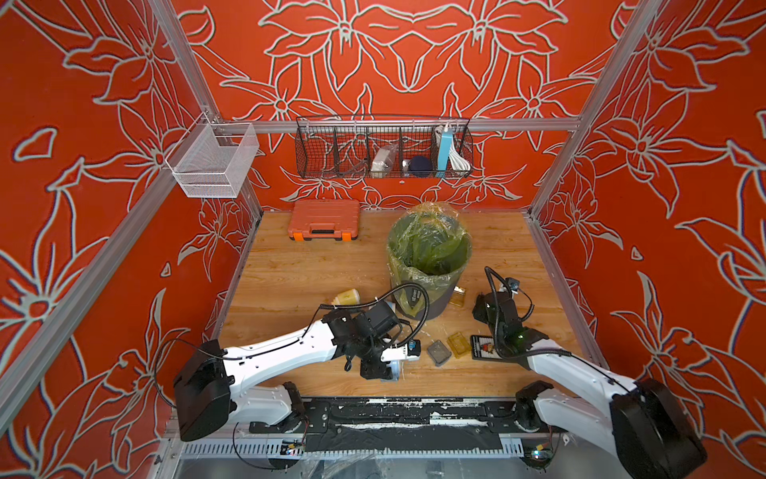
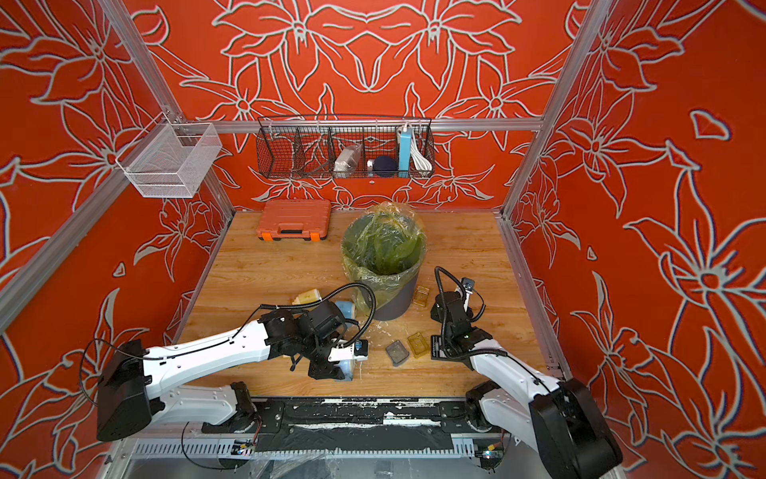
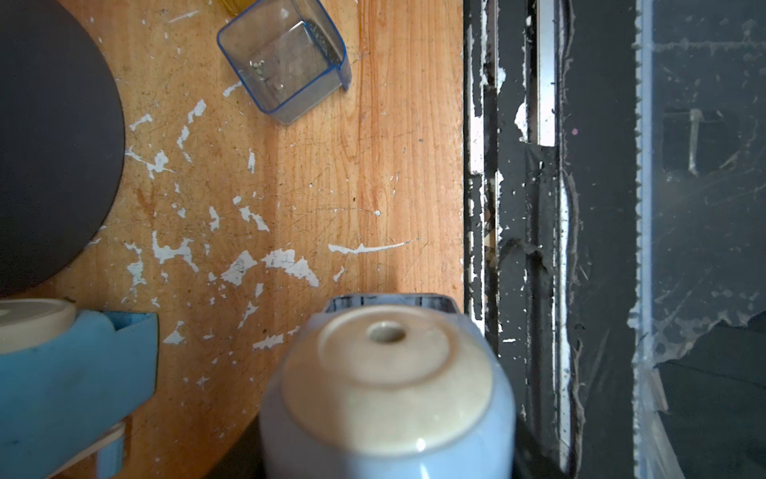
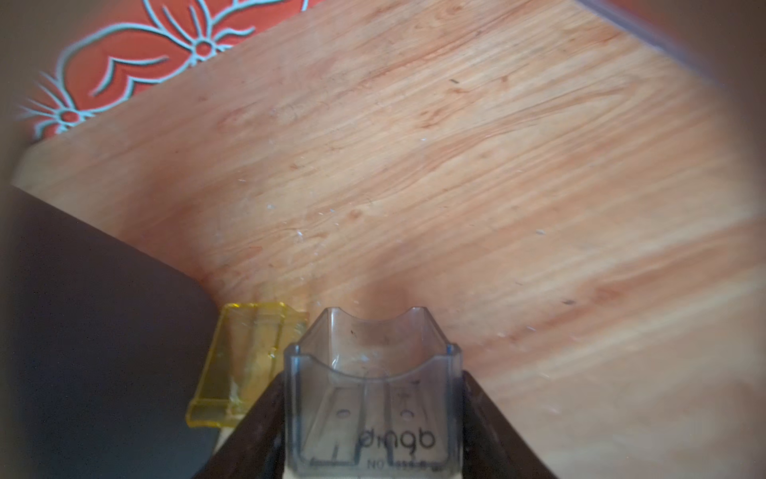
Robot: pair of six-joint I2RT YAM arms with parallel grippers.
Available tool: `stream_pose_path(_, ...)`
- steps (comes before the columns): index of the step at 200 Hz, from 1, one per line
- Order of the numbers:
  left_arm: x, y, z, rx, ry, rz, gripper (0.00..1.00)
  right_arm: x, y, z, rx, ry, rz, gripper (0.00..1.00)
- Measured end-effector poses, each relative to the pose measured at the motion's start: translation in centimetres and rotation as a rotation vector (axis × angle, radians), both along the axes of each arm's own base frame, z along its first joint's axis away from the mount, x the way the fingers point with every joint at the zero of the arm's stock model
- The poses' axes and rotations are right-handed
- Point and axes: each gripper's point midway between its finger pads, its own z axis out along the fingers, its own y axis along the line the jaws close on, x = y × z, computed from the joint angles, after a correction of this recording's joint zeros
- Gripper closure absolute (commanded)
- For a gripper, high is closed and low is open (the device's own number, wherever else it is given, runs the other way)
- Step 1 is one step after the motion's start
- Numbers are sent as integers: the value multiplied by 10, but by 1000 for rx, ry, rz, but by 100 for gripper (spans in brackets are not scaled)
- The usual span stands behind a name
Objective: Take out the pencil sharpener tray and clean the shavings
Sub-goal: Place the container at the center of the board.
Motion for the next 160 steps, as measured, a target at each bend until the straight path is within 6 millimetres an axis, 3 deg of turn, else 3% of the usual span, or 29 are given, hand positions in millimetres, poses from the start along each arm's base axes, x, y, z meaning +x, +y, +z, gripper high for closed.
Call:
stream_pose_path(37, 1, 3, -4, 10, 3, 13, 100, 7, 9, -15, 30, -16, 21, 100)
stream_pose_path(55, 0, 5, -7, 18, 9, 17, 100, 10, 11, -15, 48, -37, 25, 74)
stream_pose_path(98, 1, 6, -7, 18, 10, 23, 99, 2, 11, -11, 47, -40, 59, 48)
stream_pose_path(121, 3, 7, -7, 18, 9, 30, 99, -3, 13, -7, 46, -38, 87, 26)
stream_pose_path(140, 3, 7, -8, 18, 10, 31, 99, -8, 16, -14, 44, -4, 111, 15)
stream_pose_path(145, 3, 7, -8, 18, 10, 31, 99, -10, 16, -17, 47, 9, 114, 4)
stream_pose_path(160, 3, 8, -8, 19, 10, 31, 98, -17, 16, -23, 49, 37, 125, 3)
